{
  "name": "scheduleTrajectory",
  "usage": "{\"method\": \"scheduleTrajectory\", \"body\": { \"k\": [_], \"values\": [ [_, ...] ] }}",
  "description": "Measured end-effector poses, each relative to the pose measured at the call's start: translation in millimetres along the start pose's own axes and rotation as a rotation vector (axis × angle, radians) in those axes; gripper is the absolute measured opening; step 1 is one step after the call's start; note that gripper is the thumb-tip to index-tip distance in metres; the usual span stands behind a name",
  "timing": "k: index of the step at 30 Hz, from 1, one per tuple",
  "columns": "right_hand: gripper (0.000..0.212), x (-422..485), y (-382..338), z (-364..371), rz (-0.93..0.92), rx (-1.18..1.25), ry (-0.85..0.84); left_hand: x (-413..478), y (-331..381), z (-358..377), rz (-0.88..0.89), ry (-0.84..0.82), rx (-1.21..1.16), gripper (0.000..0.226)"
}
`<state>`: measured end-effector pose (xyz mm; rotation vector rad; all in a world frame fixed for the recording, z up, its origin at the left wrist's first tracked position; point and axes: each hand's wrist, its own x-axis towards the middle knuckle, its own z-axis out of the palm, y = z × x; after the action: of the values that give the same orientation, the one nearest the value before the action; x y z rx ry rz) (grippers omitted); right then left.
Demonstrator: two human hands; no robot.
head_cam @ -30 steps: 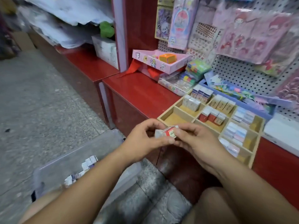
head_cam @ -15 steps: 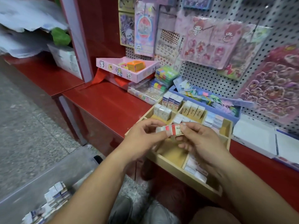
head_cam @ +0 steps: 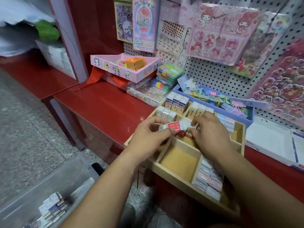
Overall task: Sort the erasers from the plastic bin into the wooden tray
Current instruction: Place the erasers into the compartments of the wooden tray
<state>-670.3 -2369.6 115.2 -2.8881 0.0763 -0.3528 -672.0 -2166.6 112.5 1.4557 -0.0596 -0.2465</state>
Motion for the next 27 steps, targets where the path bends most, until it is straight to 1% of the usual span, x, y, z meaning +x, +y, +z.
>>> {"method": "scheduleTrajectory", "body": {
  "k": [2, 7, 9, 11, 12, 13, 14, 15, 16, 17, 18, 19, 21, 23, 25, 27],
  "values": [
    [0.016, 0.5, -1.0, 0.3, -0.032, -0.071, 0.0, 1.1, -1.0, 1.6, -0.007, -0.01, 0.01, 0.013],
    [0.019, -1.0, -6.2, -2.7, -0.039, -0.188, -0.011, 0.5, -0.9, 2.6, -0.017, -0.008, 0.009, 0.017],
    [0.018, -2.4, -5.9, -4.5, -0.019, -0.191, -0.031, 0.5, -0.2, 3.3, -0.009, -0.014, 0.016, 0.021],
    [0.017, -5.3, -2.4, -7.6, -0.005, -0.14, -0.023, 1.1, -0.4, 3.8, -0.002, -0.021, 0.02, 0.031],
    [0.017, -7.9, -1.2, -11.1, 0.02, -0.061, -0.003, 0.9, 0.0, 4.3, 0.001, -0.026, 0.024, 0.035],
    [0.019, -10.6, -0.7, -15.4, 0.063, 0.094, 0.015, 1.1, -0.5, 4.7, 0.008, -0.028, 0.027, 0.036],
    [0.022, -13.4, -2.0, -21.4, 0.125, 0.313, 0.02, 1.0, -0.6, 5.3, 0.013, -0.034, 0.035, 0.035],
    [0.025, -16.1, -5.1, -27.6, 0.188, 0.555, -0.001, 1.6, -1.4, 5.6, 0.015, -0.044, 0.046, 0.033],
    [0.025, -19.9, -10.9, -34.8, 0.231, 0.768, -0.058, 2.0, -2.4, 6.1, 0.021, -0.061, 0.052, 0.032],
    [0.02, -23.6, -16.2, -40.0, 0.241, 0.899, -0.123, 2.5, -3.8, 6.9, 0.034, -0.08, 0.047, 0.029],
    [0.012, -26.7, -19.1, -42.8, 0.223, 0.952, -0.174, 2.0, -3.8, 8.4, 0.047, -0.098, 0.036, 0.026],
    [0.009, -28.7, -20.3, -44.1, 0.212, 0.963, -0.199, 1.2, -3.2, 10.0, 0.058, -0.114, 0.023, 0.024],
    [0.019, -29.2, -17.5, -42.5, 0.251, 0.99, -0.214, 0.0, -1.9, 12.0, 0.074, -0.144, 0.001, 0.026],
    [0.026, -28.9, -14.3, -41.5, 0.335, 1.116, -0.24, 0.0, -2.8, 11.2, 0.081, -0.181, -0.009, 0.032],
    [0.029, -29.1, -11.3, -39.7, 0.385, 1.229, -0.253, 0.5, -4.2, 10.4, 0.081, -0.214, -0.001, 0.029],
    [0.031, -28.9, -9.2, -38.5, 0.405, 1.27, -0.254, 0.0, -5.0, 11.0, 0.075, -0.222, 0.013, 0.03]
  ]
}}
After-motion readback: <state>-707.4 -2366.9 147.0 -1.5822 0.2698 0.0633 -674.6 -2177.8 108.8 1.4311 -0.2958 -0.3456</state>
